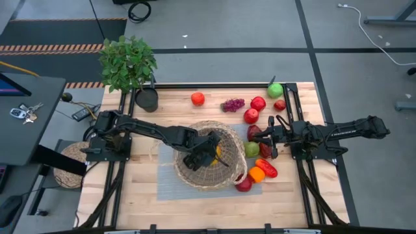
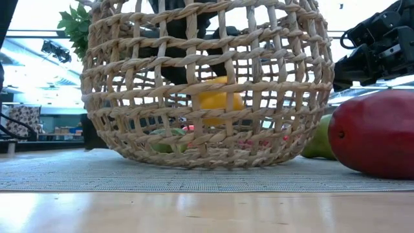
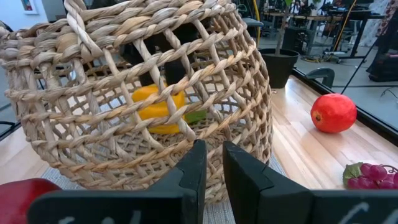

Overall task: Build produce basket
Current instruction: Put the bell pepper into the basket, then put the left red apple into the basket

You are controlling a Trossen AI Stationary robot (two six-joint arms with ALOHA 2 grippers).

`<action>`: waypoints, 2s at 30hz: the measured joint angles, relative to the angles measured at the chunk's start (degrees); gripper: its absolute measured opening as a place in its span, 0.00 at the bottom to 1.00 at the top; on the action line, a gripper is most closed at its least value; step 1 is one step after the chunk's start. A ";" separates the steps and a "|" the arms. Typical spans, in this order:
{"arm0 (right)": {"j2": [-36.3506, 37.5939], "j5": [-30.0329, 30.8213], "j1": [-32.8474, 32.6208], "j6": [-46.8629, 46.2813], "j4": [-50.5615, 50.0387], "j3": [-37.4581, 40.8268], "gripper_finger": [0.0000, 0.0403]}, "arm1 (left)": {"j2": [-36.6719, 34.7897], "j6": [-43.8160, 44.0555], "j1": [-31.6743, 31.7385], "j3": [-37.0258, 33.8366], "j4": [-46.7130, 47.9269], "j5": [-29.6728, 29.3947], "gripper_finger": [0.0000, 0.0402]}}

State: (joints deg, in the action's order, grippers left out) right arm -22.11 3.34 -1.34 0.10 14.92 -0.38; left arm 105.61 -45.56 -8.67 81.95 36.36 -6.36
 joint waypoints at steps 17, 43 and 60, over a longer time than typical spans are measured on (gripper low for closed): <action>0.00 0.01 0.01 0.02 0.00 0.00 0.15 | -0.01 13.18 -1.30 0.00 -2.09 0.50 0.87; 0.00 0.02 0.00 0.00 0.00 0.00 0.15 | -0.01 14.89 -1.84 0.02 -1.27 0.43 0.90; 0.00 0.02 0.00 0.00 0.00 0.00 0.15 | -0.01 12.71 -5.84 8.06 4.53 -15.88 0.98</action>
State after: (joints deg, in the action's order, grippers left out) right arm -22.11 3.36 -1.34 0.10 14.92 -0.38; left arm 105.60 -32.85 -14.51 90.01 40.89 -22.24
